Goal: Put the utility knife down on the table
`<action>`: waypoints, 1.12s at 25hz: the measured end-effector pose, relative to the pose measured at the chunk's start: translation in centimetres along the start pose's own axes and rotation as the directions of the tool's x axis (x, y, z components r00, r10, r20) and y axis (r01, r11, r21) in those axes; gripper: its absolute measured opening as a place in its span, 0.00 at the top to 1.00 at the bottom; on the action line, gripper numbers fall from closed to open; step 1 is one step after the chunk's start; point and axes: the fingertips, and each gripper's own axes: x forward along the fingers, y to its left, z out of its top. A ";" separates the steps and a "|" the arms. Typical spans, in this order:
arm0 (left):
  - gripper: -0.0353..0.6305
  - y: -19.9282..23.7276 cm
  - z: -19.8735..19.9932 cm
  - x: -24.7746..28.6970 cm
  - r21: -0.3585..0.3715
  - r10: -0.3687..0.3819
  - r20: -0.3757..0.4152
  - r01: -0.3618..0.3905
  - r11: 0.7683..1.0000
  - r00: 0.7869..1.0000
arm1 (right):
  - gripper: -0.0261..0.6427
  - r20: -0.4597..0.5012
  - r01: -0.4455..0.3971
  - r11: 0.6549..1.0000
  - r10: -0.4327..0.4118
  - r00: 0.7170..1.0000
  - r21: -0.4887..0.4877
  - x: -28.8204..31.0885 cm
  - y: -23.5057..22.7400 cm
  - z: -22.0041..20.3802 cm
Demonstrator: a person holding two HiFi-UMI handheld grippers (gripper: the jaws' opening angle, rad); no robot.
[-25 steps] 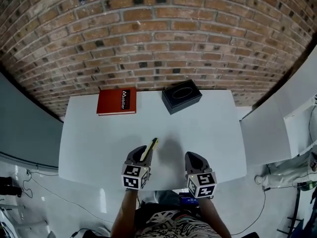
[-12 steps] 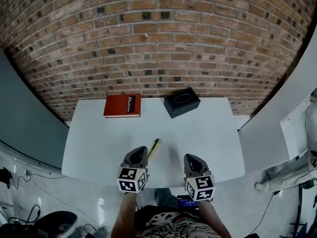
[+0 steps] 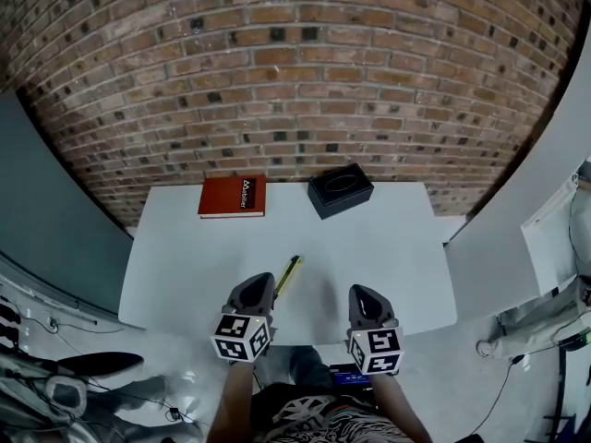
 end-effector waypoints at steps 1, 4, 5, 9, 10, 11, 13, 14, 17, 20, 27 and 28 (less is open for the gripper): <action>0.93 0.0 0.0 -0.1 0.003 0.002 -0.001 -0.002 1.000 1.000 | 0.96 -0.001 -0.001 1.000 0.001 1.000 -0.003 -0.1 0.1 0.0; 0.93 0.2 0.0 -0.3 0.017 0.016 -0.010 -0.015 1.000 1.000 | 0.96 -0.004 -0.003 1.000 0.002 1.000 -0.020 -0.2 0.3 0.2; 0.93 0.3 0.0 -0.4 0.025 0.023 -0.016 -0.022 0.999 1.000 | 0.96 -0.004 -0.003 1.000 0.003 1.000 -0.022 -0.2 0.4 0.3; 0.93 0.6 -0.2 -0.4 0.029 0.032 -0.028 -0.032 0.999 0.999 | 0.96 0.002 -0.003 1.000 0.003 1.000 -0.020 -0.3 0.5 0.4; 0.93 0.7 -0.3 -0.4 0.026 0.034 -0.028 -0.033 0.999 0.999 | 0.96 0.004 -0.002 1.000 0.002 1.000 -0.020 -0.2 0.5 0.3; 0.93 0.8 -0.4 -0.3 0.024 0.036 -0.028 -0.035 0.999 0.999 | 0.96 0.006 -0.001 1.000 0.001 1.000 -0.020 -0.2 0.5 0.2; 0.93 0.9 -0.7 -0.2 0.020 0.040 -0.029 -0.040 0.999 0.999 | 0.96 0.009 -0.002 1.000 0.002 1.000 -0.021 -0.2 0.4 0.1; 0.93 0.8 -0.7 -0.2 0.018 0.040 -0.029 -0.040 0.999 0.999 | 0.96 0.008 -0.004 1.000 0.004 1.000 -0.021 -0.3 0.4 0.0; 0.93 0.7 -0.5 -0.3 0.007 0.032 -0.031 -0.031 0.999 0.999 | 0.96 -0.001 -0.007 1.000 0.007 1.000 -0.020 -0.4 0.6 0.1; 0.93 0.7 -0.3 -0.2 -0.002 0.019 -0.031 -0.019 1.000 0.999 | 0.96 0.001 -0.005 1.000 0.005 1.000 -0.020 -0.3 0.7 0.4; 0.93 0.5 -0.8 0.3 -0.005 0.007 -0.040 -0.008 1.000 0.999 | 0.96 0.000 -0.014 1.000 0.014 1.000 -0.018 0.0 0.4 0.2; 0.93 0.4 -0.8 0.4 -0.005 0.006 -0.040 -0.006 1.000 0.999 | 0.96 0.000 -0.015 1.000 0.015 1.000 -0.018 0.0 0.3 0.1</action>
